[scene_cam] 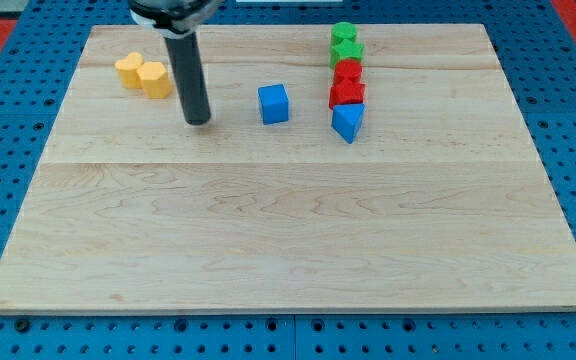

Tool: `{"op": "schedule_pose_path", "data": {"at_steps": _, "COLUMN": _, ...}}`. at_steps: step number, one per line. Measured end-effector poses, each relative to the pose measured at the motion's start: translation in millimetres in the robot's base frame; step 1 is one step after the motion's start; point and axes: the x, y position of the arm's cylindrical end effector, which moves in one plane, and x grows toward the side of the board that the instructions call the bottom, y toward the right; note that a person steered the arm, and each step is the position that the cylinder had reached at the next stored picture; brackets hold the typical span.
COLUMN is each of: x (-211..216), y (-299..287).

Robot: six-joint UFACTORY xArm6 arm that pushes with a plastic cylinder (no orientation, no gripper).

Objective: Move the blue cube closer to the blue triangle

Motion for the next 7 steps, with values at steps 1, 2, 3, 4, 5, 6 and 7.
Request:
{"op": "schedule_pose_path", "data": {"at_steps": 1, "x": -32, "y": 0}}
{"op": "schedule_pose_path", "data": {"at_steps": 2, "x": -43, "y": 33}}
{"op": "schedule_pose_path", "data": {"at_steps": 3, "x": -43, "y": 60}}
{"op": "schedule_pose_path", "data": {"at_steps": 4, "x": -42, "y": 80}}
{"op": "schedule_pose_path", "data": {"at_steps": 5, "x": -30, "y": 96}}
{"op": "schedule_pose_path", "data": {"at_steps": 6, "x": -5, "y": 103}}
{"op": "schedule_pose_path", "data": {"at_steps": 7, "x": 22, "y": 118}}
